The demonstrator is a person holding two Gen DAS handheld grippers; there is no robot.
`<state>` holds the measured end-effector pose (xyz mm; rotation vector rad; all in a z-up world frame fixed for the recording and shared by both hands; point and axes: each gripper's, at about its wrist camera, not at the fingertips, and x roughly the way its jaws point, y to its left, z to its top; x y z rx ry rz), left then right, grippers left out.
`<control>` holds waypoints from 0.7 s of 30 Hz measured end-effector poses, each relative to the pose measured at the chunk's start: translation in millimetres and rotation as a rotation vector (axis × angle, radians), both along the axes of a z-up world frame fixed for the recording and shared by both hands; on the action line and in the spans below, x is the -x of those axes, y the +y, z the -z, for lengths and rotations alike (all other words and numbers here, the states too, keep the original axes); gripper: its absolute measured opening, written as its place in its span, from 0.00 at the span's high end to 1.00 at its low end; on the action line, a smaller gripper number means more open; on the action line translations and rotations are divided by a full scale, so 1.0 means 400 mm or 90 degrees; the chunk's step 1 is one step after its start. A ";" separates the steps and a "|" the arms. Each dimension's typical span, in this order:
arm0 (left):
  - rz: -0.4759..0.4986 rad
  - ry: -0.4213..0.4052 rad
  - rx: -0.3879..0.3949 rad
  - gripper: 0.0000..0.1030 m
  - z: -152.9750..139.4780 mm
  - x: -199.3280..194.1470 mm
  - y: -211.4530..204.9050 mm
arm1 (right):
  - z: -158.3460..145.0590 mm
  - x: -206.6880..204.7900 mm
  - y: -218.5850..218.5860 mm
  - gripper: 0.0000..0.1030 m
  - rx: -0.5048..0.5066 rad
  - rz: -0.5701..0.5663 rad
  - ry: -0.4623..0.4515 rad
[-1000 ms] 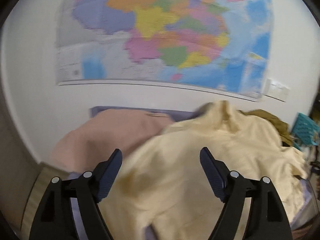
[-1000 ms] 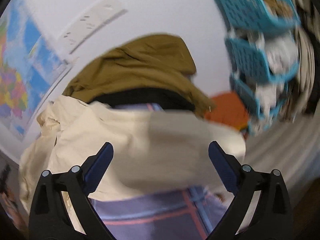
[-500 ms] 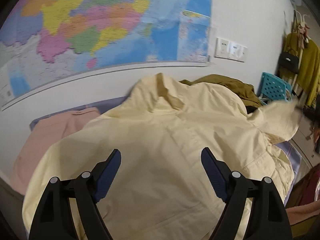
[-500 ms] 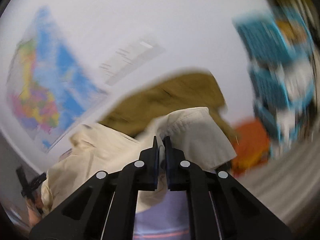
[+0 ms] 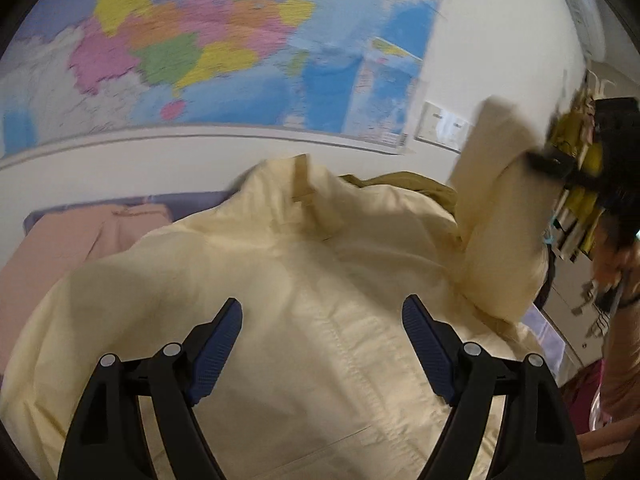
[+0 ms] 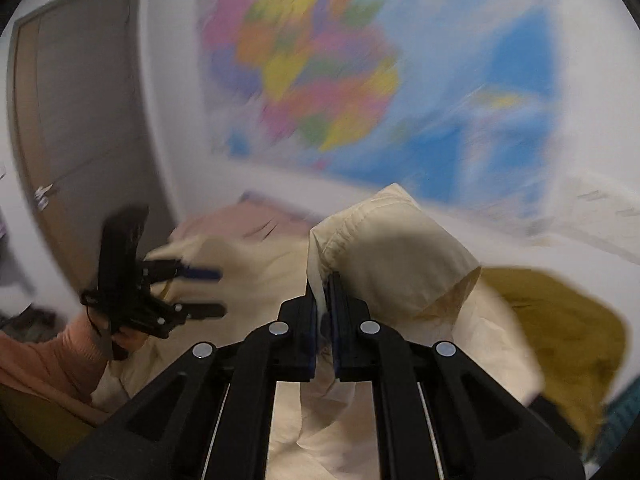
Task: Fold large clothes
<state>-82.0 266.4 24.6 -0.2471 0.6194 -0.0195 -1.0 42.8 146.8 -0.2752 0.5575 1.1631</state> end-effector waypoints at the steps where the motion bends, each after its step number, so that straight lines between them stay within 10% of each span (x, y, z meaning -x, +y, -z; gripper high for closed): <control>1: -0.009 0.004 0.006 0.23 0.007 0.008 0.016 | 0.052 -0.005 0.058 0.94 0.027 -0.014 0.018; 6: -0.040 0.030 0.014 0.23 0.039 0.027 0.074 | 0.254 -0.036 0.210 0.80 0.107 -0.036 0.117; 9: -0.046 0.052 0.015 0.23 0.058 0.015 0.090 | 0.298 -0.032 0.222 0.41 0.124 -0.052 0.138; 15: -0.014 0.092 0.026 0.22 0.089 -0.044 0.079 | 0.207 -0.044 0.059 0.41 0.041 -0.008 0.100; 21: -0.027 0.173 -0.021 0.19 0.139 -0.133 0.047 | 0.244 -0.246 -0.222 0.35 0.017 0.235 0.139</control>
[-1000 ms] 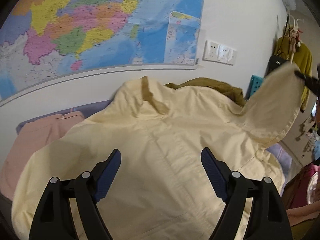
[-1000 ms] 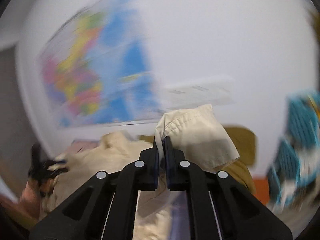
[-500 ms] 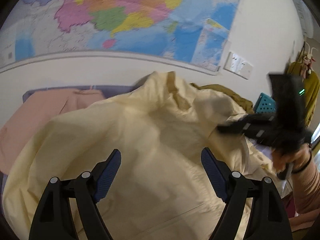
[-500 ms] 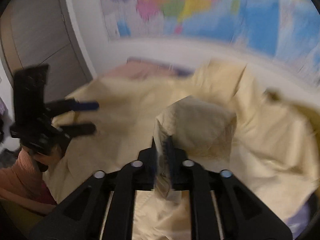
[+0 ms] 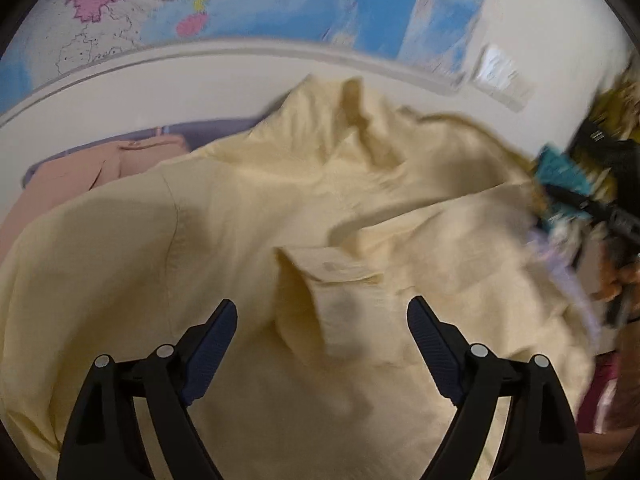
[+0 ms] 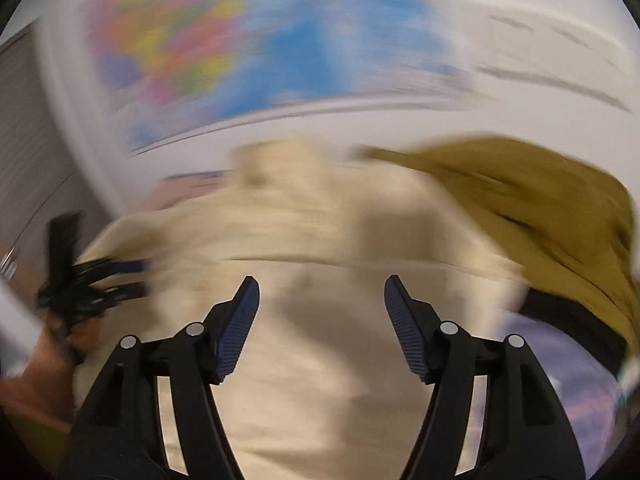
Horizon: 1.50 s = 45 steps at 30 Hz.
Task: Fold large clothes
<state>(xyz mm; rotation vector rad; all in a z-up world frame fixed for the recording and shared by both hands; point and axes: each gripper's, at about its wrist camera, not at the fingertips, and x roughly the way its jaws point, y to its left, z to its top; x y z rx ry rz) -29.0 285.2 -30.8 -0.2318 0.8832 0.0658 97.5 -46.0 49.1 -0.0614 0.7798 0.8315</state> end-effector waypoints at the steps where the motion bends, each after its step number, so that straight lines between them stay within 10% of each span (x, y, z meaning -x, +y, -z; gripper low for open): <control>1: 0.003 0.013 0.004 0.19 0.013 -0.011 -0.002 | 0.033 -0.037 -0.047 0.27 0.007 0.037 0.023; 4: 0.002 0.044 0.026 0.25 0.049 -0.043 -0.003 | 0.126 -0.108 -0.110 0.24 0.012 0.071 0.105; 7: 0.008 0.059 0.052 0.66 0.065 -0.063 -0.010 | 0.195 -0.150 -0.119 0.24 -0.009 0.065 0.158; 8: 0.008 0.063 0.054 0.83 0.068 -0.068 -0.013 | 0.209 -0.161 -0.114 0.31 -0.015 0.055 0.161; 11: -0.016 0.050 0.040 0.94 0.053 -0.055 -0.013 | 0.215 -0.187 -0.087 0.69 -0.016 0.035 0.162; 15: -0.036 0.019 0.036 0.85 0.011 -0.011 0.002 | 0.175 -0.185 -0.087 0.78 0.000 0.041 0.107; 25: -0.075 -0.018 -0.052 0.28 -0.063 0.115 0.035 | 0.082 -0.092 -0.074 0.52 0.045 0.096 -0.004; 31: -0.141 -0.089 -0.127 0.25 -0.184 0.290 0.075 | 0.010 0.073 0.125 0.52 0.030 -0.102 -0.058; 38: -0.216 -0.032 -0.170 0.23 -0.155 0.417 0.130 | 0.154 0.171 0.471 0.54 0.088 -0.326 0.044; 45: -0.218 0.019 -0.135 0.27 -0.073 0.495 0.171 | 0.188 0.199 0.539 0.52 0.113 -0.323 0.065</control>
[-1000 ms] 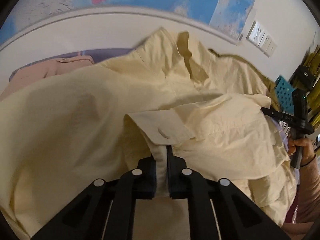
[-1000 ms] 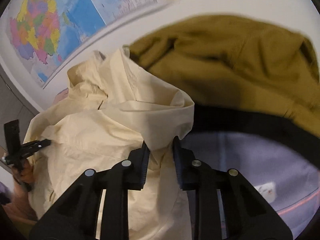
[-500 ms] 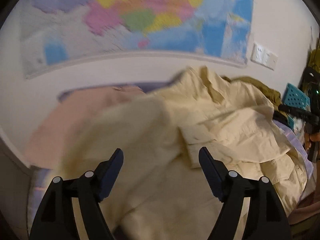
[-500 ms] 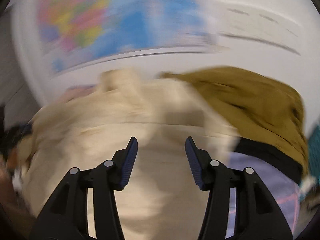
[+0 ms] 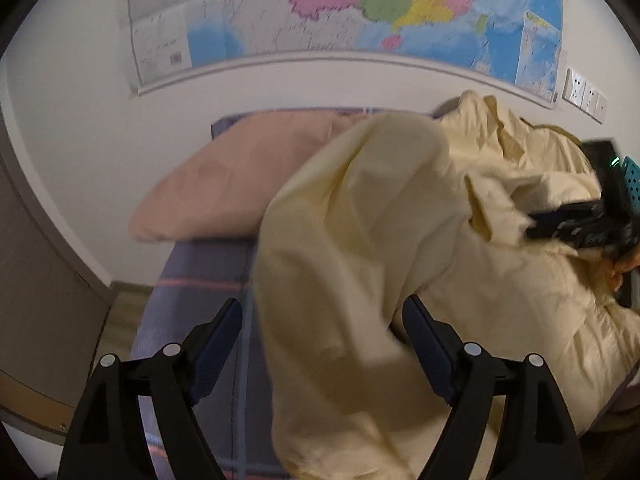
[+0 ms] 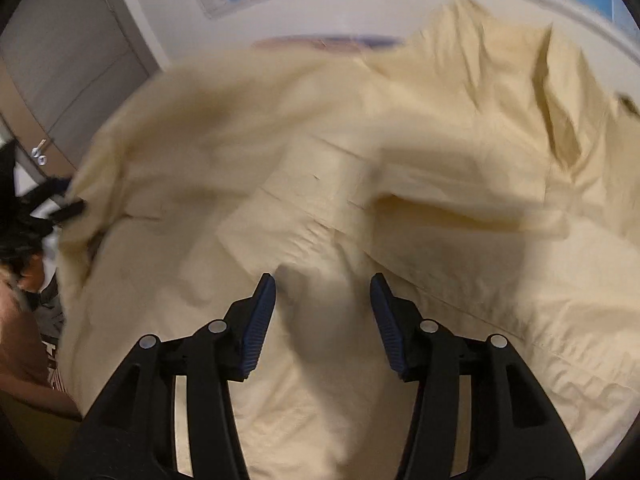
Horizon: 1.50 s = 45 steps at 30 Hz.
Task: Fold large clothes
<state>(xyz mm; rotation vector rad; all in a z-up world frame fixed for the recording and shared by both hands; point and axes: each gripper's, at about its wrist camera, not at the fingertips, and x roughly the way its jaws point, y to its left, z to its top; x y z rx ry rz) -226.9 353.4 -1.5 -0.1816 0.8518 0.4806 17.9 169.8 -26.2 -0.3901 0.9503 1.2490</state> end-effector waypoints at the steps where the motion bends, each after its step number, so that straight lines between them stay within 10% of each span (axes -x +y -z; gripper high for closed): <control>1: 0.003 -0.008 0.012 0.37 0.004 0.010 0.010 | -0.028 0.027 -0.003 0.49 -0.027 -0.020 0.007; 5: 0.007 -0.034 0.049 0.68 0.002 0.019 0.035 | -0.092 0.170 0.033 0.36 -0.094 -0.157 0.038; 12: 0.023 -0.034 0.051 0.71 -0.016 0.008 0.016 | -0.027 0.496 0.185 0.28 -0.065 -0.389 0.105; 15: 0.037 -0.032 0.049 0.71 -0.031 -0.005 0.006 | 0.013 0.552 0.250 0.76 -0.024 -0.408 0.106; 18: 0.048 -0.056 0.047 0.67 -0.075 -0.006 0.000 | -0.061 0.516 0.227 0.83 -0.086 -0.402 0.146; 22: 0.077 -0.176 0.063 0.38 -0.212 0.021 0.005 | -0.254 0.362 0.122 0.84 -0.218 -0.343 0.197; 27: 0.087 -0.318 0.025 0.30 -0.355 0.054 -0.010 | -0.416 0.142 -0.092 0.84 -0.324 -0.201 0.151; 31: 0.102 -0.260 0.016 0.30 -0.305 -0.027 -0.048 | -0.397 -0.018 -0.272 0.84 -0.290 -0.036 0.088; 39: 0.133 -0.050 0.044 0.30 -0.068 -0.255 -0.110 | -0.070 -0.228 -0.406 0.70 -0.086 0.211 0.114; 42: 0.110 -0.011 0.041 0.30 -0.025 -0.305 -0.089 | -0.034 -0.263 -0.446 0.49 -0.117 0.230 0.161; 45: 0.132 -0.030 0.051 0.30 -0.040 -0.319 -0.073 | -0.085 -0.243 -0.414 0.47 -0.127 0.211 0.080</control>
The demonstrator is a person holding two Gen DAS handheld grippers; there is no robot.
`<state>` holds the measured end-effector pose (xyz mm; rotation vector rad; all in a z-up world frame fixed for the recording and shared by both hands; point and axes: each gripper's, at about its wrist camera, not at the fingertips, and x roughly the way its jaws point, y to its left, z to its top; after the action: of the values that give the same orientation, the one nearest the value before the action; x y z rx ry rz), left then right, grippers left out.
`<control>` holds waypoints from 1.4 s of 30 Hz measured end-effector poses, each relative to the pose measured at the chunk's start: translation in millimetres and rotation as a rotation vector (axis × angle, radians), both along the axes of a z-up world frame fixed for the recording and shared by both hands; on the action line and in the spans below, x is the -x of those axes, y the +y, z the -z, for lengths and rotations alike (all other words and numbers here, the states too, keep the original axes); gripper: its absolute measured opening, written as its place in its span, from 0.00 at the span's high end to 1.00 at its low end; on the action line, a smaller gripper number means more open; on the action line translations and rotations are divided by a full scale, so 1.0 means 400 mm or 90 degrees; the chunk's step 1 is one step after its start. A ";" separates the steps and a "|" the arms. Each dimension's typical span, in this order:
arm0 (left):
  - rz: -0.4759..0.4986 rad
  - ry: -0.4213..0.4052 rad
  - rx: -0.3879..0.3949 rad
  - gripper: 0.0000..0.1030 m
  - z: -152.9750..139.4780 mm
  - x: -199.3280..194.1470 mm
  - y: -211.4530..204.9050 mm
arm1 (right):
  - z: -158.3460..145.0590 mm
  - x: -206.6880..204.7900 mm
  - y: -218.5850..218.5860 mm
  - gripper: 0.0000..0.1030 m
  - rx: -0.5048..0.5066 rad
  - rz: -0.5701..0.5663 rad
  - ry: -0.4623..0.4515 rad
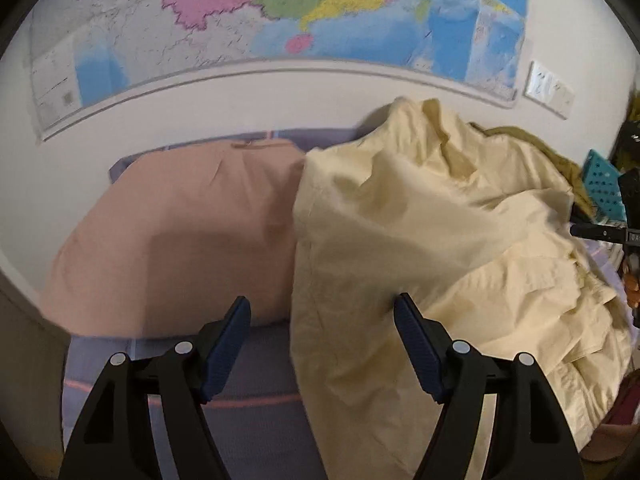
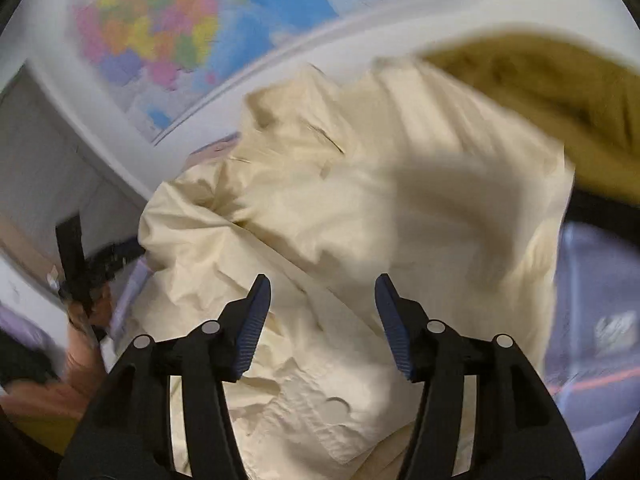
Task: Fold large clothes
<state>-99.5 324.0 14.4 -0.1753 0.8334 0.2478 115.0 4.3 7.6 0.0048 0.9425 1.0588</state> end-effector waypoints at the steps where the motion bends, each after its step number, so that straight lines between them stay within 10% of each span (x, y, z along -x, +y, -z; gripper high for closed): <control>1: 0.007 -0.004 -0.001 0.30 -0.004 -0.005 -0.001 | -0.036 0.014 0.025 0.46 -0.009 -0.021 -0.030; 6: 0.022 0.007 0.002 0.30 0.015 -0.022 -0.033 | -0.132 0.093 0.218 0.43 -0.050 -0.167 -0.076; 14: 0.022 0.012 0.030 0.30 0.060 -0.020 -0.037 | -0.061 0.103 0.697 0.34 0.025 -0.301 -0.012; 15: 0.022 0.012 0.038 0.30 0.065 -0.018 -0.033 | -0.037 0.096 0.734 0.42 0.047 -0.313 0.015; 17: 0.021 0.015 0.048 0.30 0.075 -0.017 -0.025 | -0.020 0.092 0.754 0.93 0.059 -0.351 0.036; 24: 0.037 -0.035 0.126 0.30 0.100 -0.001 0.017 | -0.178 0.015 0.653 0.97 -0.096 -0.278 -0.063; 28: 0.035 0.014 0.085 0.32 0.112 -0.016 0.010 | -0.124 0.002 0.718 0.97 -0.053 -0.286 -0.068; 30: 0.033 0.046 0.079 0.32 0.129 -0.025 0.009 | -0.072 -0.011 0.767 0.94 -0.010 -0.278 -0.049; 33: 0.019 0.055 0.064 0.31 0.122 -0.030 0.015 | -0.041 -0.041 0.760 0.45 0.026 -0.212 -0.044; 42: 0.014 0.010 -0.012 0.19 0.028 -0.126 0.020 | -0.090 -0.059 0.238 0.18 0.016 -0.089 -0.111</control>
<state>-49.1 332.2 3.3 -0.1468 0.8486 0.2372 138.8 99.3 43.7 -0.1739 0.8072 1.1559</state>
